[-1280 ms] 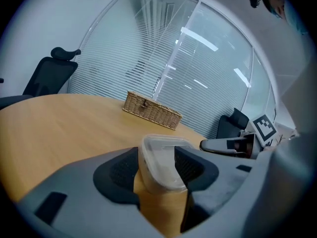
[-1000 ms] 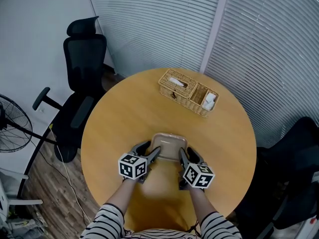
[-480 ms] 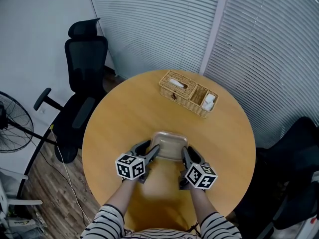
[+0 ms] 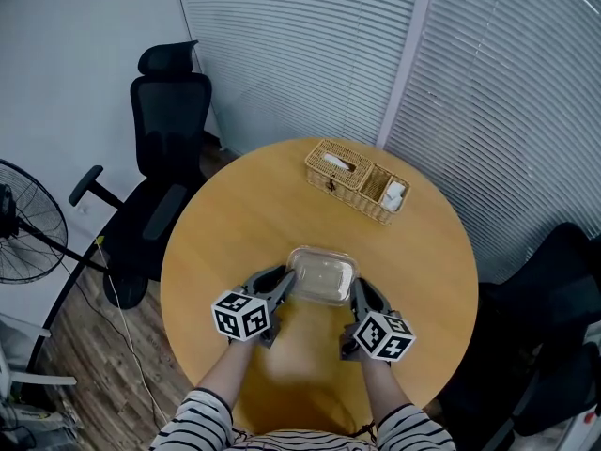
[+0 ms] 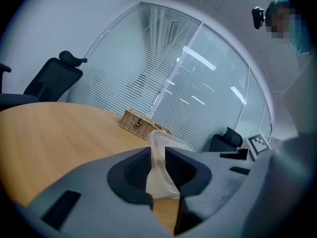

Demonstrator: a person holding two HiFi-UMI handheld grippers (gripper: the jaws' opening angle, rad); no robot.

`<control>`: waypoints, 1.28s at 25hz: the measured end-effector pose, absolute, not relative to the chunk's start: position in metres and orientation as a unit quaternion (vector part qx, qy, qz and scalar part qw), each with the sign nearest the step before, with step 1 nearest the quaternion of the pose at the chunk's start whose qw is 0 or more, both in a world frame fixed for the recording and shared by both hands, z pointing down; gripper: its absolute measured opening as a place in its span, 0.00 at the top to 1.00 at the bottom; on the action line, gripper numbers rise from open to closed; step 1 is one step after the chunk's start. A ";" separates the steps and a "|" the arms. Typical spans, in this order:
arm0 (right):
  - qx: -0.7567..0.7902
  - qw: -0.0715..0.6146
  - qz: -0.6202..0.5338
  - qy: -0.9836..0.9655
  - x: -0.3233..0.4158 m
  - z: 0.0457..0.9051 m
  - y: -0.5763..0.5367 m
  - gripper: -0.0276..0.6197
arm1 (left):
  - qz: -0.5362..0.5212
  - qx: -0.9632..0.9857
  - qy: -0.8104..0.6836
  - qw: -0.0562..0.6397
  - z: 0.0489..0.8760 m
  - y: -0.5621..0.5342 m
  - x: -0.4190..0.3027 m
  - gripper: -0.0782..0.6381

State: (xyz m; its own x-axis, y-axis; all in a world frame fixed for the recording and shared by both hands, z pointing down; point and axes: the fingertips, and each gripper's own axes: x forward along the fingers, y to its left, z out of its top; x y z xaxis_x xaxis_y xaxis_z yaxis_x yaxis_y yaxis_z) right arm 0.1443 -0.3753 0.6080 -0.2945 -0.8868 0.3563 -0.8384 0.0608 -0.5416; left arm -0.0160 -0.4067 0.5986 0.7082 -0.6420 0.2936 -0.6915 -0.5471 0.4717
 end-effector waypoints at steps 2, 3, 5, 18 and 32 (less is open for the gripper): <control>-0.592 0.038 -0.340 0.730 0.141 0.600 -0.370 0.89 | 0.035 0.880 -0.378 0.284 0.590 -0.402 -0.020 0.75; -0.591 0.040 -0.338 0.731 0.140 0.596 -0.367 0.89 | 0.031 0.882 -0.377 0.283 0.585 -0.399 -0.022 0.75; -0.592 0.046 -0.334 0.732 0.136 0.585 -0.360 0.89 | 0.022 0.884 -0.373 0.280 0.574 -0.392 -0.025 0.76; -0.595 0.080 -0.305 0.739 0.112 0.526 -0.302 0.89 | -0.016 0.896 -0.357 0.263 0.522 -0.332 -0.052 0.77; -0.605 0.089 -0.296 0.734 0.077 0.506 -0.215 0.89 | -0.030 0.905 -0.341 0.252 0.496 -0.251 -0.086 0.79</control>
